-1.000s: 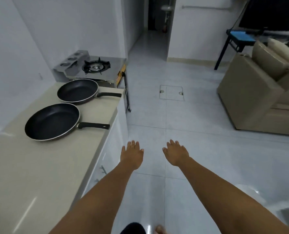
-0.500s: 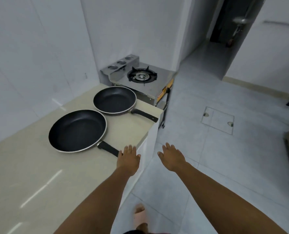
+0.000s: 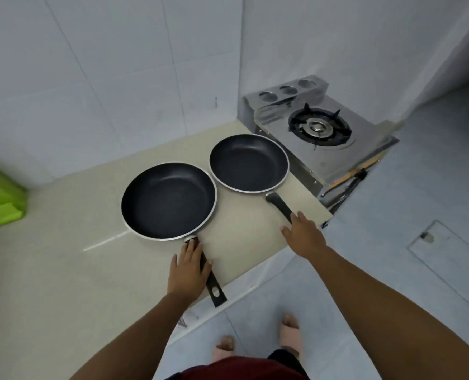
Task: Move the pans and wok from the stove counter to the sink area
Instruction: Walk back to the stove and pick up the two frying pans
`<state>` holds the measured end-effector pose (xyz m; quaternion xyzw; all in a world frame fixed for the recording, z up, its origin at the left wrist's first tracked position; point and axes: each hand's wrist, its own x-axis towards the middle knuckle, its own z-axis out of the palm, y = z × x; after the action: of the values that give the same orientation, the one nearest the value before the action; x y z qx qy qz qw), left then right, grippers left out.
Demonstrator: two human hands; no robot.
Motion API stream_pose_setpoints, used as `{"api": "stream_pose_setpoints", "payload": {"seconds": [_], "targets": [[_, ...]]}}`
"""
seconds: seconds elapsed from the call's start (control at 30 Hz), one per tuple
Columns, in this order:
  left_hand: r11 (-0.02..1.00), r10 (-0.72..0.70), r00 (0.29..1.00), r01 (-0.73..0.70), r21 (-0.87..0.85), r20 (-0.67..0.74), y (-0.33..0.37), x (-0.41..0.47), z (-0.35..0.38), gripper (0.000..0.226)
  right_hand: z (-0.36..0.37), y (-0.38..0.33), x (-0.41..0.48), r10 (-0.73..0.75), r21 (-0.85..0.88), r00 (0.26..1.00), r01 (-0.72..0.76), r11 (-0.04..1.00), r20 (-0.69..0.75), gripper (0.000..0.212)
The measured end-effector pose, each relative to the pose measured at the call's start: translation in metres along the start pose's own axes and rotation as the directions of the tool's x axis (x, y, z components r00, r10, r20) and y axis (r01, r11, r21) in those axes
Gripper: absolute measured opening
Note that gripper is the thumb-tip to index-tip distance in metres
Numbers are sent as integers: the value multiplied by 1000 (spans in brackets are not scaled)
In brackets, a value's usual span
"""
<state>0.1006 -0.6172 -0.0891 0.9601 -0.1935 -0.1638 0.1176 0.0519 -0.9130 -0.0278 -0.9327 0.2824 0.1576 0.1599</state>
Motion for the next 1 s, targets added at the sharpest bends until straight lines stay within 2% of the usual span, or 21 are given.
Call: {"api": "stream_pose_setpoints", "payload": {"seconds": [0.13, 0.23, 0.3, 0.37, 0.43, 0.53, 0.63, 0.7, 0.77, 0.83, 1.0], "targets": [[976, -166, 984, 155, -151, -61, 12, 0, 10, 63, -5, -2, 38, -27, 61, 997, 23, 998, 79, 81], [916, -315, 947, 285, -280, -67, 35, 2, 18, 67, 0, 0, 59, -41, 230, 992, 12, 973, 123, 82], [864, -413, 909, 368, -343, -65, 54, 3, 23, 67, 3, 5, 72, -20, 334, 987, -36, 942, 161, 75], [796, -513, 854, 437, -419, -82, 69, 7, 24, 65, 2, 10, 86, 24, 429, 976, -116, 896, 215, 56], [715, -596, 798, 478, -511, -89, 78, 8, 26, 64, -1, 16, 97, 38, 581, 953, -215, 785, 301, 37], [608, -680, 729, 504, -613, -75, 83, 9, 26, 67, -6, 24, 110, 16, 660, 882, -364, 657, 471, 28], [517, -736, 676, 538, -666, -26, 84, 13, 28, 68, -6, 28, 115, -22, 648, 806, -458, 608, 591, 34], [399, -759, 650, 515, -758, 42, 84, 17, 28, 60, -3, 26, 117, -26, 645, 781, -497, 580, 624, 37], [314, -763, 641, 477, -821, 80, 81, 20, 28, 41, 1, 21, 117, -25, 663, 778, -517, 541, 628, 38], [290, -772, 629, 478, -829, 92, 78, 24, 29, 29, 6, 17, 118, -17, 669, 791, -506, 544, 612, 38], [265, -791, 603, 488, -832, 102, 73, 29, 31, 21, 13, 15, 118, 28, 664, 826, -473, 579, 564, 38]]}}
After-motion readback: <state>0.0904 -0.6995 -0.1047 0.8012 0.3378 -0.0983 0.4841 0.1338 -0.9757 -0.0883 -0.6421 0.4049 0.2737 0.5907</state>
